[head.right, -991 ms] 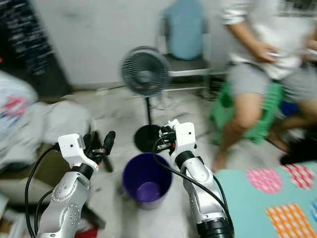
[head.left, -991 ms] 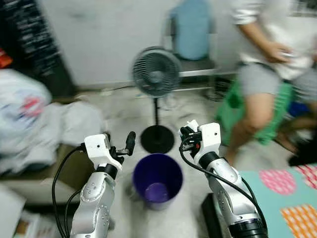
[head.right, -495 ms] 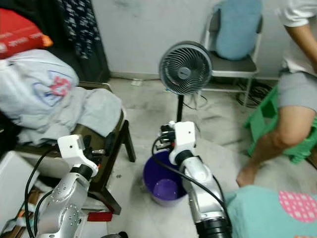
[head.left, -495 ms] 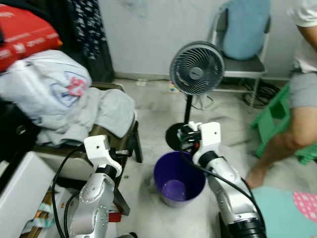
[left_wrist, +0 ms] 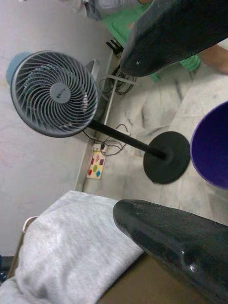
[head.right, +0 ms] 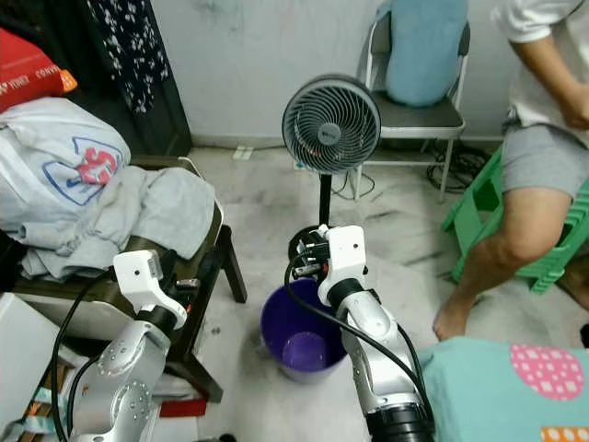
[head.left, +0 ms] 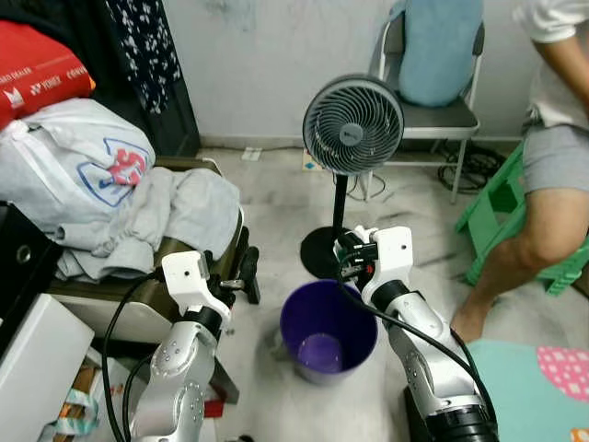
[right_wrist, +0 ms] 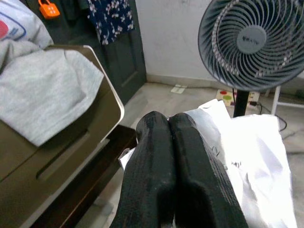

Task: Clean up the room

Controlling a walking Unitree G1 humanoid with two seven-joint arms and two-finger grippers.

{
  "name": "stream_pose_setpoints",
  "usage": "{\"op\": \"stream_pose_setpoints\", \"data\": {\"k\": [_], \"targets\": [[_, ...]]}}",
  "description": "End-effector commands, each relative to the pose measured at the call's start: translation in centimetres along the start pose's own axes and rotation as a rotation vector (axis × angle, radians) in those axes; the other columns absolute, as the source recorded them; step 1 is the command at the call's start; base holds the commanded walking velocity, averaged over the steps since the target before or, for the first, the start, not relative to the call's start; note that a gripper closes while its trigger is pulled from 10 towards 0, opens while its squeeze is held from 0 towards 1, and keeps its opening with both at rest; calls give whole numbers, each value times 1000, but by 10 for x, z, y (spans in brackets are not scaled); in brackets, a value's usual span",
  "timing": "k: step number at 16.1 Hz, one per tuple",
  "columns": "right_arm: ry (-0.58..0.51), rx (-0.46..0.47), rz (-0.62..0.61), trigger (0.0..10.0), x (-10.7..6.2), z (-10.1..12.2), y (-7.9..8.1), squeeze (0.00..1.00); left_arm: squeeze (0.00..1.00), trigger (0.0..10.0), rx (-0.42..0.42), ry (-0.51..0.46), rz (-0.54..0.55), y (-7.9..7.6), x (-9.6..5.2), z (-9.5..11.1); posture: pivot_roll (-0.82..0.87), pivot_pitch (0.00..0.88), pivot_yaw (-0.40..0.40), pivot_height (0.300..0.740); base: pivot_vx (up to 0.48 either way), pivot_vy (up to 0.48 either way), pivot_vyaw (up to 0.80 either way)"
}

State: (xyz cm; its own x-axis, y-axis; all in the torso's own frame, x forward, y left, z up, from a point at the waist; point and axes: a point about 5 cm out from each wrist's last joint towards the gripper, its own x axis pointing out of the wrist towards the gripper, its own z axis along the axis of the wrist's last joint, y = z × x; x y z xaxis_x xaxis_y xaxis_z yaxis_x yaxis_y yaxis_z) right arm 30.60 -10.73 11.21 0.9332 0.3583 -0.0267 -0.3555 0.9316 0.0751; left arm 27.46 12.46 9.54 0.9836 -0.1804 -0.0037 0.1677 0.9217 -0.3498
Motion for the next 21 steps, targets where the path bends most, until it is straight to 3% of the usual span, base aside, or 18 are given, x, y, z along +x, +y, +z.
{"op": "stream_pose_setpoints", "data": {"k": [1,15,21], "targets": [[-8,2,8,10000,0,1,2,0,0,10000,-11,-15,-10,-4,1,3,-59,78,40,740,277,0,0],[-1,-4,10,10000,1,-1,1,0,0,10000,-8,-11,-9,-3,0,3,-59,69,38,740,286,0,0],[7,-1,8,10000,1,-3,2,0,0,10000,3,27,11,1,0,-2,-54,77,39,740,0,0,0]]}}
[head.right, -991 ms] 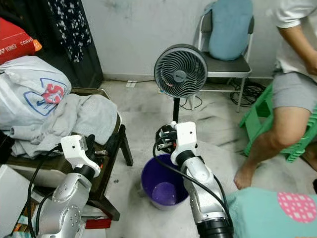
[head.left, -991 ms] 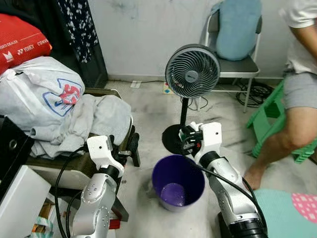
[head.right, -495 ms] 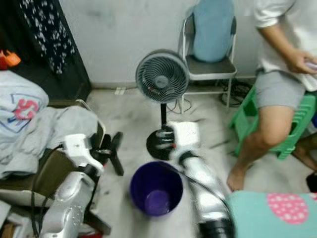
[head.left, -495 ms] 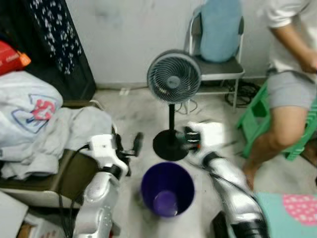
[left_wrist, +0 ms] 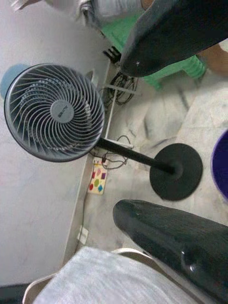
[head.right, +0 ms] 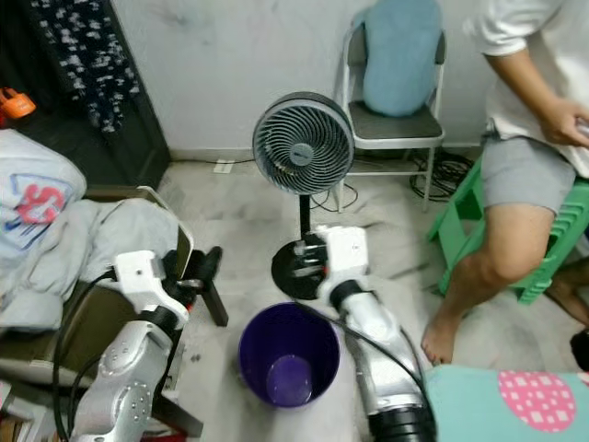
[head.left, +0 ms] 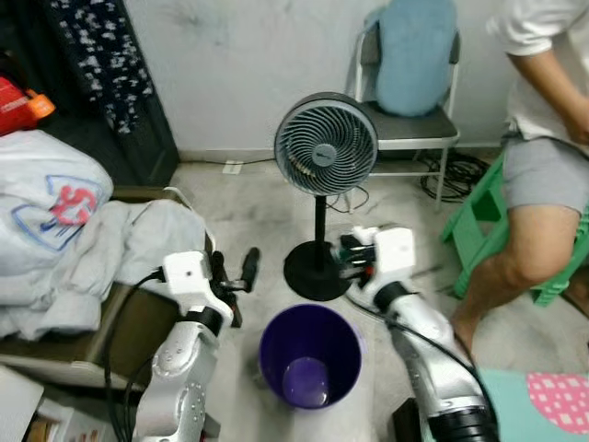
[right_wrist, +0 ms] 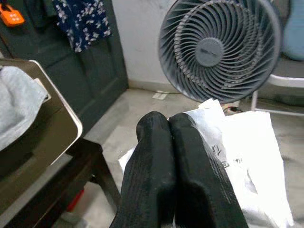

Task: Clean up the room

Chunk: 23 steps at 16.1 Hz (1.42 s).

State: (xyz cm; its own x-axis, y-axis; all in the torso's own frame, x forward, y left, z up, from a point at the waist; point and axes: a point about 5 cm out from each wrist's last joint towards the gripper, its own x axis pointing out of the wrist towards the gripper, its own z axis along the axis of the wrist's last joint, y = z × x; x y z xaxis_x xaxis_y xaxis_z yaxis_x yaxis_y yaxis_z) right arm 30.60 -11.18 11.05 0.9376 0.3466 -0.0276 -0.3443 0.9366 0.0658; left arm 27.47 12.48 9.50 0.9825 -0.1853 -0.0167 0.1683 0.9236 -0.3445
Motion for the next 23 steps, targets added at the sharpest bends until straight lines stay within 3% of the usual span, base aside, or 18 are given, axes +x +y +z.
{"op": "stream_pose_setpoints", "data": {"k": [1,4,6,8,10,12,16,20,23], "targets": [[9,10,21,10000,3,-3,7,0,0,10000,3,24,5,3,-1,-3,-54,77,39,740,0,0,0],[28,31,7,10000,5,-8,9,0,0,10000,68,55,-28,16,-4,-2,-35,83,42,740,0,0,0],[68,36,-13,10000,7,-16,8,0,0,10000,163,67,-37,33,-15,2,-13,98,45,740,0,0,0],[113,34,5,10000,11,-24,15,0,0,10000,212,103,8,61,-32,2,1,123,51,740,0,0,0],[142,29,25,10000,13,-32,23,0,0,10000,249,126,-2,72,-43,5,14,138,56,740,0,0,0],[173,29,16,10000,14,-40,26,0,0,10000,259,136,-26,72,-50,6,28,153,59,740,0,0,0],[289,3,-32,10000,13,-61,23,0,0,10000,211,189,-173,52,-68,-2,41,185,67,740,0,0,0],[390,-9,-95,10000,16,-75,23,0,0,10000,237,208,-184,54,-74,1,61,209,79,740,0,0,0],[396,-14,-32,10000,23,-77,38,0,0,10000,253,213,-174,58,-81,9,97,233,92,740,0,0,0]]}}
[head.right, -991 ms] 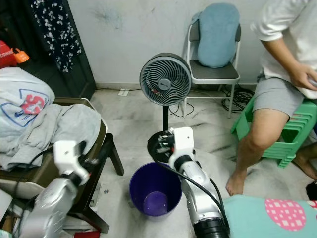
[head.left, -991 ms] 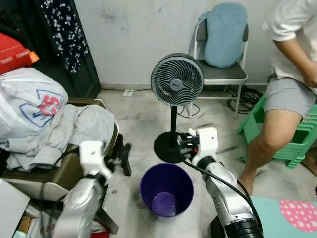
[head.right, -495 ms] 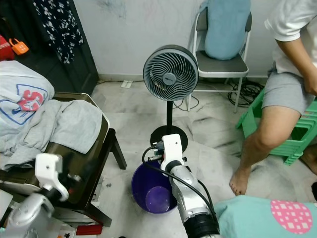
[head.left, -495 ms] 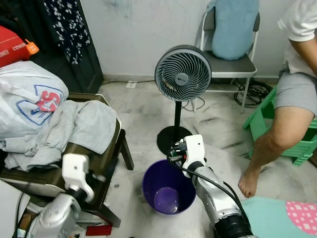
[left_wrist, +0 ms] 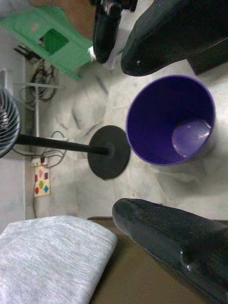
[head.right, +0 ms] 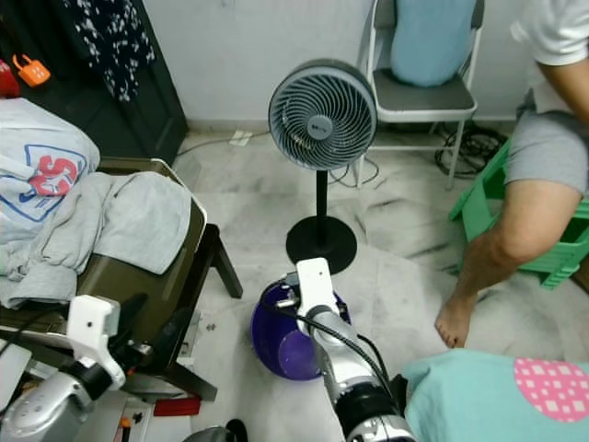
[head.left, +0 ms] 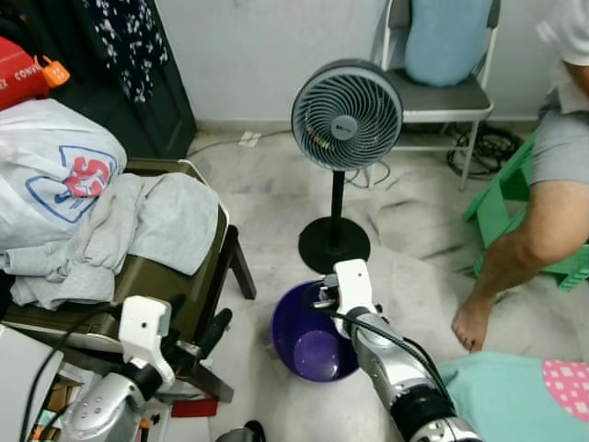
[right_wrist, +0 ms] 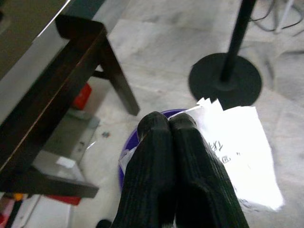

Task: Clean up the room

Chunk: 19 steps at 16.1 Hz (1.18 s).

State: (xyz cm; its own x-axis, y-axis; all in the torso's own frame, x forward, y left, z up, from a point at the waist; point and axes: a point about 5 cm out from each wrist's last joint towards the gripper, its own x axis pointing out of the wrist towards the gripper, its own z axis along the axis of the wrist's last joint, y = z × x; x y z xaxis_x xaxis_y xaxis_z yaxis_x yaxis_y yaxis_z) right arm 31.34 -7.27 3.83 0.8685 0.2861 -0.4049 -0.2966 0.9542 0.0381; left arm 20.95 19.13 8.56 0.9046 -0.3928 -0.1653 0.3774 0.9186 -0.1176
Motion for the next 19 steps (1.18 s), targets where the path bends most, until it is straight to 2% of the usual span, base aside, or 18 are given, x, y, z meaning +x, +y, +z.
{"op": "stream_pose_setpoints", "data": {"k": [1,2,5,10,11,12,14,16,17,19], "targets": [[13,-2,30,10000,2,-2,11,0,0,10000,1,21,6,3,-7,-1,97,233,92,740,0,0,0],[30,-13,41,10000,5,-3,20,0,0,10000,6,37,8,5,-13,-1,112,243,100,740,0,0,0],[78,-14,53,10000,10,-7,38,0,0,10000,11,48,4,2,-17,0,137,253,107,740,0,0,0],[115,-50,22,10000,12,-12,42,0,0,10000,19,69,7,3,-25,3,158,272,114,740,0,0,0],[124,-67,-26,10000,11,-15,34,0,0,10000,20,71,7,2,-26,3,159,274,114,740,0,0,0],[124,-66,-96,10000,10,-18,20,0,0,10000,19,73,11,2,-26,3,156,275,114,740,0,0,0],[92,-61,-137,10000,9,-15,9,0,0,10000,18,75,14,3,-26,3,149,276,114,740,0,0,0],[44,-75,-199,10000,9,-5,-11,0,0,10000,14,77,12,1,-24,3,141,279,112,740,0,0,0],[15,-84,-259,10000,9,3,-26,0,0,10000,12,75,12,1,-22,3,139,277,110,740,0,0,0],[-21,-67,-311,10000,8,12,-41,0,0,10000,9,72,15,1,-20,3,135,276,110,740,0,0,0]]}}
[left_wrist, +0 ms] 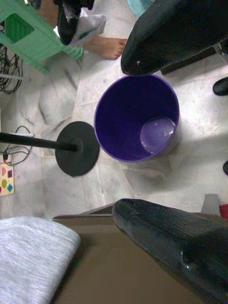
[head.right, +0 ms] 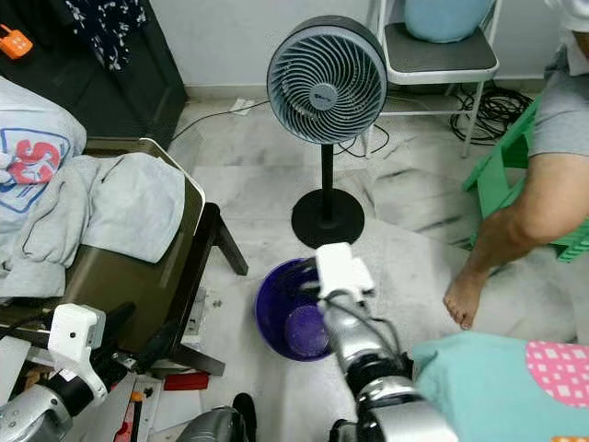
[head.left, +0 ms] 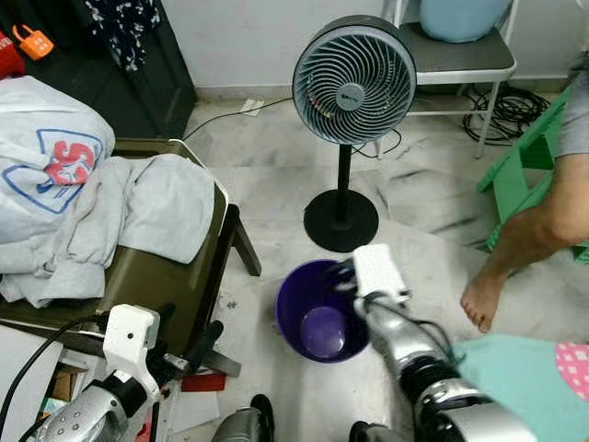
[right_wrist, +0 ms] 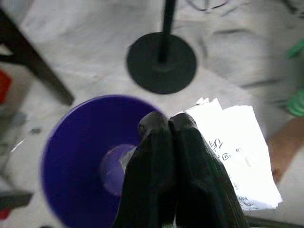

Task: Clean up the room

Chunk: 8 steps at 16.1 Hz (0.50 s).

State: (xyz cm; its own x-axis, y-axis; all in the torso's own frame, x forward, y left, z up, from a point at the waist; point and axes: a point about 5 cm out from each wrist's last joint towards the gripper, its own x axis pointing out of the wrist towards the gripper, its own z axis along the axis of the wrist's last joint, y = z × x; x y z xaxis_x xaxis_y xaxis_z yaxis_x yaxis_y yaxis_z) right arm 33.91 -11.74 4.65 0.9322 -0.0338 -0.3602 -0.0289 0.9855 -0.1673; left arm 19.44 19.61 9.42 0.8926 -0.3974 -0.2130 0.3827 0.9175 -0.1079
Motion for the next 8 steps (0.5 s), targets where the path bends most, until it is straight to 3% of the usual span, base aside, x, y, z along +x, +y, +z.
{"op": "stream_pose_setpoints", "data": {"k": [1,2,6,8], "targets": [[-12,30,2,10000,-1,2,4,0,0,10000,-4,20,18,2,-2,-3,132,274,111,740,0,0,0],[-23,31,4,10000,0,4,2,0,0,10000,-6,19,19,2,-1,-3,130,272,113,740,0,0,0],[-161,80,206,10000,-9,22,36,0,0,10000,-13,-28,66,0,17,6,109,229,100,740,0,0,0],[-234,120,259,10000,-20,26,35,0,0,10000,-39,-79,79,-5,29,13,73,202,84,740,0,0,0]]}}
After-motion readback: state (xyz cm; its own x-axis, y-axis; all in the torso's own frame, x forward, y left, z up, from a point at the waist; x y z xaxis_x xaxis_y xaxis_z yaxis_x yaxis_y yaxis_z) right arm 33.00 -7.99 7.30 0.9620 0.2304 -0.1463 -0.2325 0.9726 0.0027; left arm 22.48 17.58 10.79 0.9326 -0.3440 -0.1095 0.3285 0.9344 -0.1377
